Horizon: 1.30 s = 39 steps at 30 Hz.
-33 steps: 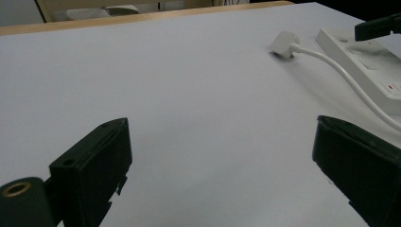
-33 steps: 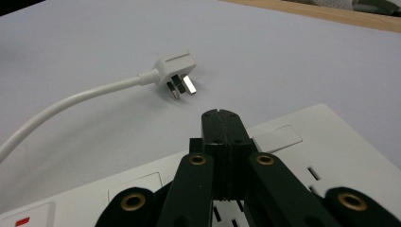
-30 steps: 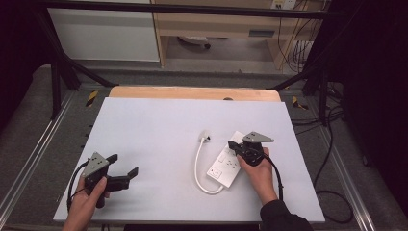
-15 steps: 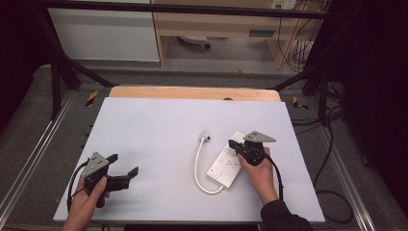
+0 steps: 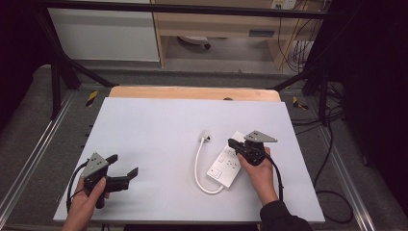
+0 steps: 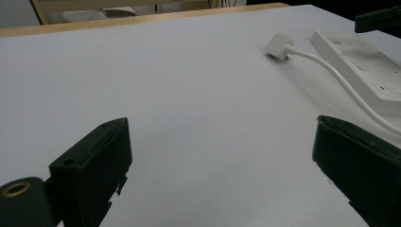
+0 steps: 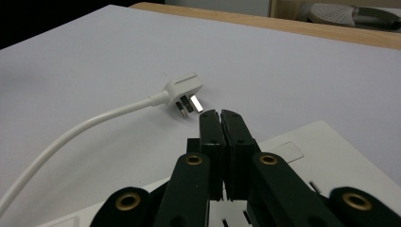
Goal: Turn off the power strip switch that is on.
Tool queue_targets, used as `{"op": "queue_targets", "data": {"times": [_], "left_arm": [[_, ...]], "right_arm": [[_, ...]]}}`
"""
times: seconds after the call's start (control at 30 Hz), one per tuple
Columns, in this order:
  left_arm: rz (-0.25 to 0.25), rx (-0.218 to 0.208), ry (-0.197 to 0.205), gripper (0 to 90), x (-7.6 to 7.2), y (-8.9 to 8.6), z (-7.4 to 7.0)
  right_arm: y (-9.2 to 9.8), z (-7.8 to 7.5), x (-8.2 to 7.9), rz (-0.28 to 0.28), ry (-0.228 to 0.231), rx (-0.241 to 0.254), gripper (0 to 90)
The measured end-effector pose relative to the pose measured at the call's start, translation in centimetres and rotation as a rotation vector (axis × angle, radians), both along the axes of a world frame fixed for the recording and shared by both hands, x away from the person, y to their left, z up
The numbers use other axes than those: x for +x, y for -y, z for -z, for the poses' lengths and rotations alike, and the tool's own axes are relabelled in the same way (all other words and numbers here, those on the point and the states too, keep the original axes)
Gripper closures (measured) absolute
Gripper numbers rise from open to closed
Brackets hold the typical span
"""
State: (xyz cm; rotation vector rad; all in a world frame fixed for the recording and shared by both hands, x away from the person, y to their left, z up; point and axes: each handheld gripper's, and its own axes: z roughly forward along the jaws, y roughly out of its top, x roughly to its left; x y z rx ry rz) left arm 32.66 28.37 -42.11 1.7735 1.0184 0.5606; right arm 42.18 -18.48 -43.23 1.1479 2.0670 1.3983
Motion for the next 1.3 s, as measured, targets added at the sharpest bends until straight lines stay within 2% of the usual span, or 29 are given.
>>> {"op": "queue_targets", "data": {"times": [0.5, 0.8, 0.9, 0.93, 0.97, 1.0, 1.03, 1.1, 1.13, 1.2, 1.3], "left_arm": [[-0.004, -0.004, 0.0, 5.5, 0.0, -0.1, -0.1], [-0.006, -0.003, 0.001, 5.5, -0.2, -0.1, -0.1], [-0.009, -0.011, -0.003, 5.6, -0.3, -0.1, -0.1], [-0.01, -0.005, 0.0, 5.6, -0.3, -0.2, -0.1], [-0.01, -0.004, 0.001, 5.6, -0.4, -0.2, -0.1], [-0.011, -0.003, 0.0, 5.6, -0.4, -0.2, -0.1], [-0.01, -0.01, -0.004, 5.6, -0.5, -0.2, -0.1], [-0.013, -0.013, -0.002, 5.6, -0.6, -0.2, -0.1], [-0.011, -0.012, -0.001, 5.6, -0.6, -0.3, -0.1], [-0.014, -0.019, 0.0, 5.6, -0.7, -0.3, -0.1], [-0.013, -0.018, 0.001, 5.6, -0.6, -0.3, -0.2]], "right_arm": [[-0.1, -0.3, -0.3, -0.008, 0.013, 0.008, 84.0], [-0.2, -0.4, -0.4, -0.01, 0.012, 0.013, 75.3], [-0.3, -0.6, -0.6, -0.011, 0.017, 0.015, 68.3], [-0.4, -0.8, -0.7, -0.001, 0.017, 0.022, 61.5], [-0.4, -0.8, -0.7, -0.001, 0.017, 0.022, 61.5], [-0.5, -1.0, -0.8, 0.012, 0.015, 0.027, 52.3], [-0.5, -1.0, -0.8, 0.018, 0.014, 0.032, 49.1], [-0.5, -1.1, -0.8, 0.021, 0.015, 0.033, 46.4], [-0.6, -1.2, -0.9, 0.027, 0.016, 0.034, 41.6], [-0.7, -1.3, -0.9, 0.032, 0.023, 0.034, 37.8], [-0.7, -1.2, -0.9, 0.035, 0.015, 0.039, 34.3]]}}
